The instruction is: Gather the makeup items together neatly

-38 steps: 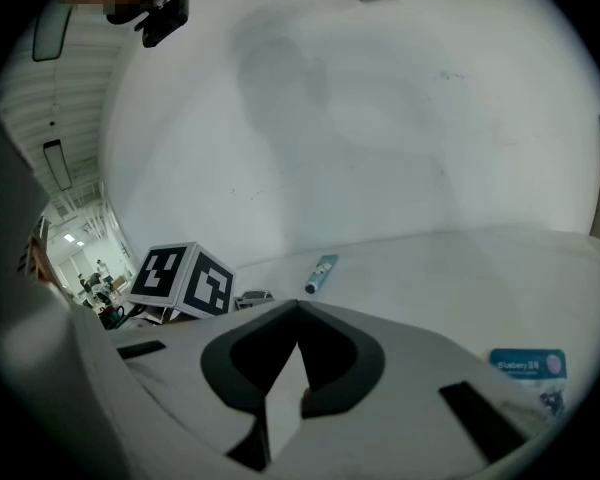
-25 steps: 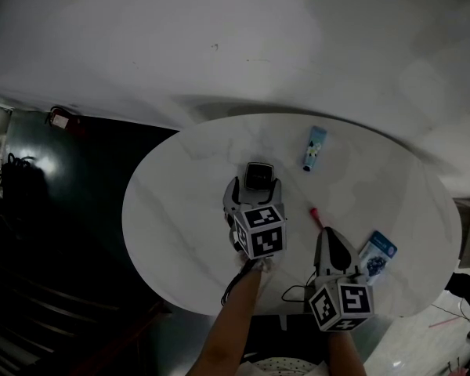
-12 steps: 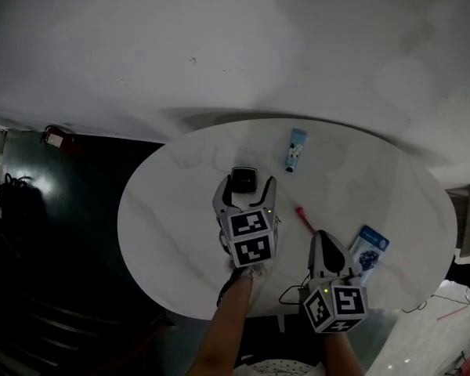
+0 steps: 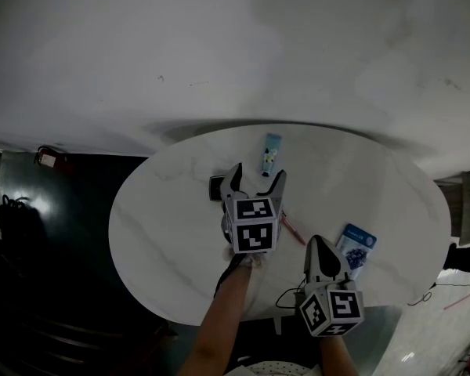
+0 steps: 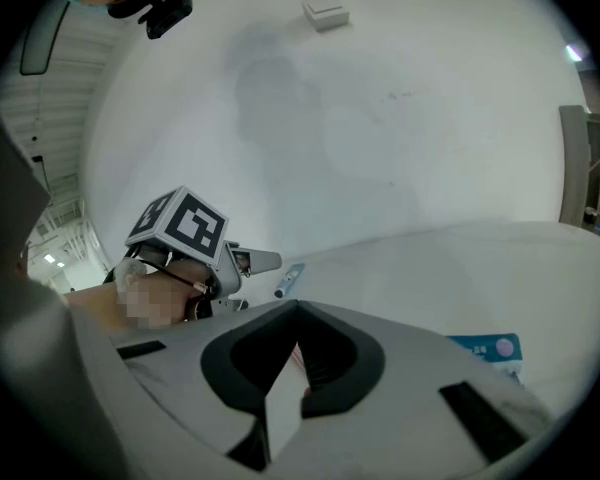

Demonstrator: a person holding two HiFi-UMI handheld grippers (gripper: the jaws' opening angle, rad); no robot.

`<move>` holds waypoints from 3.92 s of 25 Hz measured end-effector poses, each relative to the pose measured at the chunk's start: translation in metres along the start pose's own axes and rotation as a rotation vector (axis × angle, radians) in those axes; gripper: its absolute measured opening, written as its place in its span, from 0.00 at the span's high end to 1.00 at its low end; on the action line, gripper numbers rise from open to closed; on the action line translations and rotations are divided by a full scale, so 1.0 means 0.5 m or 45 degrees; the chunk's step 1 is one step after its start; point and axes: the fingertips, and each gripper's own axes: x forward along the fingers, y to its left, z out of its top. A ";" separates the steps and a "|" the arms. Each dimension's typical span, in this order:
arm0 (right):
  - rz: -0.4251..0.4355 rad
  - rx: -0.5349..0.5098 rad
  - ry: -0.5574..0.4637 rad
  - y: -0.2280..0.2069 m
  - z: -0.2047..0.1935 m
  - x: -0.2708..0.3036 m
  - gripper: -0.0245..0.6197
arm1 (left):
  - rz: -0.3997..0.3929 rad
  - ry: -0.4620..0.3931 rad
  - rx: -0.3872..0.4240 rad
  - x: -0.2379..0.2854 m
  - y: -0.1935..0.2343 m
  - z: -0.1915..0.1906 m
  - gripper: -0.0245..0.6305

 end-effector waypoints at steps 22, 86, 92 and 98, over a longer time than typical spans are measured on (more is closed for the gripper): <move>0.015 0.077 0.007 -0.099 0.023 0.013 0.95 | 0.050 0.175 0.077 0.165 -0.020 -0.047 0.53; 0.094 0.012 0.028 -0.024 -0.006 0.003 0.95 | 0.204 0.118 -0.089 0.011 0.006 -0.121 0.72; 0.092 0.011 0.027 -0.021 -0.013 -0.006 0.95 | 0.219 0.148 -0.102 0.004 0.009 -0.149 0.72; 0.081 0.014 0.022 -0.024 -0.015 -0.013 0.95 | 0.236 0.160 -0.106 0.009 0.012 -0.160 0.72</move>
